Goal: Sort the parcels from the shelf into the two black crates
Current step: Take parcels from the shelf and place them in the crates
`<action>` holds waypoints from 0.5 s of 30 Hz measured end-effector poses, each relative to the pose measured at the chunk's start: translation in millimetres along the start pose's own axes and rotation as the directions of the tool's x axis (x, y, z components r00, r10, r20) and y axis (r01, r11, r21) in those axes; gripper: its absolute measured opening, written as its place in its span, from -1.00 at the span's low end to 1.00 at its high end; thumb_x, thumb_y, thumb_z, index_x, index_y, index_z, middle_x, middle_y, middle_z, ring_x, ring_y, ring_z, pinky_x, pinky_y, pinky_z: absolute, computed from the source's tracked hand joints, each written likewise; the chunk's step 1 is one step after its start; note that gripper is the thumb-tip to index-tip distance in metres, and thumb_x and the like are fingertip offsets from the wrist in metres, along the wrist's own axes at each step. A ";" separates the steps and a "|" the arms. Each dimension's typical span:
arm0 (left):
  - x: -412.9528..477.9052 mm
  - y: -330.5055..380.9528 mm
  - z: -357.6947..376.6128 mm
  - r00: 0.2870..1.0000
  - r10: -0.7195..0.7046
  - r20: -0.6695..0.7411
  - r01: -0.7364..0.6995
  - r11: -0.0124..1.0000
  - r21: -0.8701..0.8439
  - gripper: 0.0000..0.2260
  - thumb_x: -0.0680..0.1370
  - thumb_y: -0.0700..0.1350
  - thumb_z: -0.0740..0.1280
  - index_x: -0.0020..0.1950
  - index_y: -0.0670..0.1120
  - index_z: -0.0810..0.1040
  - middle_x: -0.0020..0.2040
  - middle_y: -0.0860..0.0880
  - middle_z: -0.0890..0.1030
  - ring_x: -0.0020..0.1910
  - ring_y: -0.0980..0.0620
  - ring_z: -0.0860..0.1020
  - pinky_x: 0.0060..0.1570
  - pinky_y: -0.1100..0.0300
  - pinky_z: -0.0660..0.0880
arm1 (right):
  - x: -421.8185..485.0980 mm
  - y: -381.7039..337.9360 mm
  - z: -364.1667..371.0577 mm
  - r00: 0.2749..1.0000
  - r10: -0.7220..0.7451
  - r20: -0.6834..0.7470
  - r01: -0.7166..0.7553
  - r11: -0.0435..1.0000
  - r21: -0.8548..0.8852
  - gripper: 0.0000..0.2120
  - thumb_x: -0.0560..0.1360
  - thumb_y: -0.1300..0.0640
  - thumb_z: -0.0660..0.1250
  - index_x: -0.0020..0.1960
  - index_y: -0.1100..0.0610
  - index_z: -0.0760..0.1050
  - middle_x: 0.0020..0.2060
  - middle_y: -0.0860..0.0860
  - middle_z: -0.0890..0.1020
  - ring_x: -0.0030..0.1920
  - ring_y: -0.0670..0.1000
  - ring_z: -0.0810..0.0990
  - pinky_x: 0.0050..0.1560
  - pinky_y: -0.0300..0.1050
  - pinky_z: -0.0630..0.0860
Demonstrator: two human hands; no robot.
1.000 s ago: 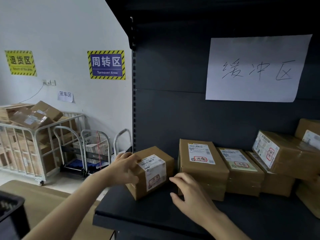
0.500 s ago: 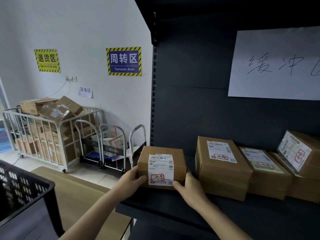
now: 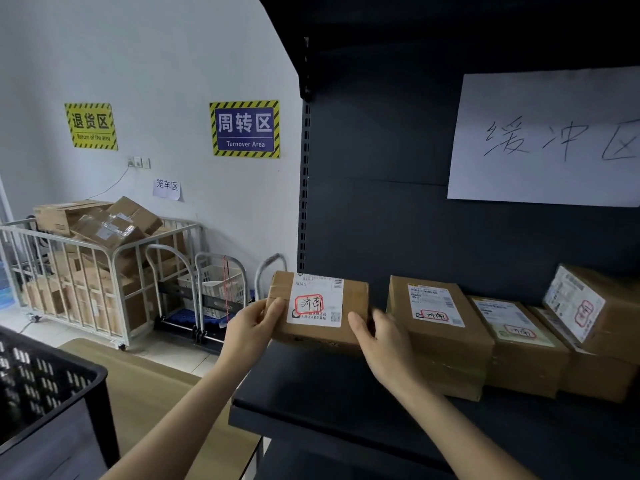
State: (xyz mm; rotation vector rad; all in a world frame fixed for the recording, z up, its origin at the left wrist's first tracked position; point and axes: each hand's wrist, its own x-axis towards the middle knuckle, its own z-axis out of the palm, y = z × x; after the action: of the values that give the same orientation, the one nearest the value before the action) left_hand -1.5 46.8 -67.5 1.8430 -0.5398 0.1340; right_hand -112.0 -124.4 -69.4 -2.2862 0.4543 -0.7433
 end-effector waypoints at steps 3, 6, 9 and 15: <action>1.8 2.5 2.4 0.999 -0.046 -0.025 0.049 0.995 0.091 -0.65 0.59 0.06 0.19 -0.05 -0.17 0.63 -0.14 -0.12 0.64 -0.10 -0.11 0.57 -0.09 0.06 0.45 | 3.1 0.1 3.2 1.000 0.031 0.002 -0.031 0.999 -0.028 -0.57 0.56 -0.16 0.10 -0.01 0.19 0.52 -0.04 0.07 0.55 -0.05 -0.01 0.54 -0.02 -0.10 0.54; 0.8 -1.8 6.8 0.995 -0.099 0.018 0.094 0.979 0.181 -0.57 0.60 0.10 0.13 -0.18 -0.18 0.60 -0.27 -0.09 0.60 -0.22 -0.05 0.55 -0.28 0.17 0.36 | 2.2 4.8 8.0 0.996 0.077 0.049 -0.074 0.995 -0.062 -0.57 0.57 -0.17 0.08 -0.10 0.18 0.49 -0.04 0.09 0.57 -0.08 -0.01 0.55 -0.17 -0.22 0.46; -1.4 -4.0 10.3 0.994 -0.107 0.022 0.103 0.983 0.155 -0.67 0.61 0.08 0.10 -0.28 0.02 0.48 -0.30 0.07 0.51 -0.27 0.11 0.46 -0.30 0.35 0.31 | -0.2 8.1 9.7 0.996 0.077 0.047 -0.074 0.996 -0.051 -0.55 0.57 -0.16 0.08 -0.02 0.20 0.52 -0.02 0.09 0.57 -0.05 -0.01 0.54 -0.11 -0.21 0.46; -0.8 -2.1 14.2 0.991 -0.126 0.045 0.120 0.986 0.112 -0.72 0.61 0.07 0.12 0.02 -0.07 0.51 -0.06 -0.07 0.55 -0.02 -0.05 0.50 -0.13 0.13 0.33 | -1.4 4.5 7.8 0.997 0.068 0.042 -0.066 0.997 -0.047 -0.57 0.58 -0.13 0.08 0.12 0.20 0.48 0.06 0.09 0.50 -0.04 -0.05 0.46 -0.08 -0.26 0.34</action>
State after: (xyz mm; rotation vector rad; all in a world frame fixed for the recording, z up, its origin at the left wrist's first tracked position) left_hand -3.8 34.4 -74.4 1.9859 -0.4609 0.0333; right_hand -108.7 -123.0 -77.8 -2.3132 0.5299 -0.6555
